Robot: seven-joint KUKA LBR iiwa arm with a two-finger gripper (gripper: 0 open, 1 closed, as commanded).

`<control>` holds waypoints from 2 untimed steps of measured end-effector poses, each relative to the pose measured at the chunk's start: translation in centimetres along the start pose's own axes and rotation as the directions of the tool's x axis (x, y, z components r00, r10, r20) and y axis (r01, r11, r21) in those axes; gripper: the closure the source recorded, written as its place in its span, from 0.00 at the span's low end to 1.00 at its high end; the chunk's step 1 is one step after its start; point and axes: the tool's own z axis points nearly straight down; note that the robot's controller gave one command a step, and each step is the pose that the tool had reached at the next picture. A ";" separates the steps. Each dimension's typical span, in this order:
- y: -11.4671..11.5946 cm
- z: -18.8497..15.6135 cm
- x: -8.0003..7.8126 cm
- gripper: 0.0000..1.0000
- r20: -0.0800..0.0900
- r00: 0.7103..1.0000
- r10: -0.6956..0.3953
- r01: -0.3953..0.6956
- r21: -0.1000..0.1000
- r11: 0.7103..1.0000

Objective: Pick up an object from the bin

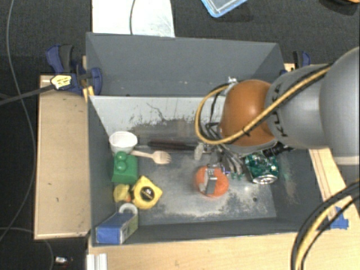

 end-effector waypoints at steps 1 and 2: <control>-0.7 0.1 -0.5 0.00 0.003 0.987 -0.161 0.161 0.000 0.987; -0.2 -5.8 -1.0 0.00 -0.002 0.925 -0.379 0.379 0.000 0.925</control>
Offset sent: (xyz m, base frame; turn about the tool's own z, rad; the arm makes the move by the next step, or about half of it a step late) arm 0.0128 0.0018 0.0964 -0.4644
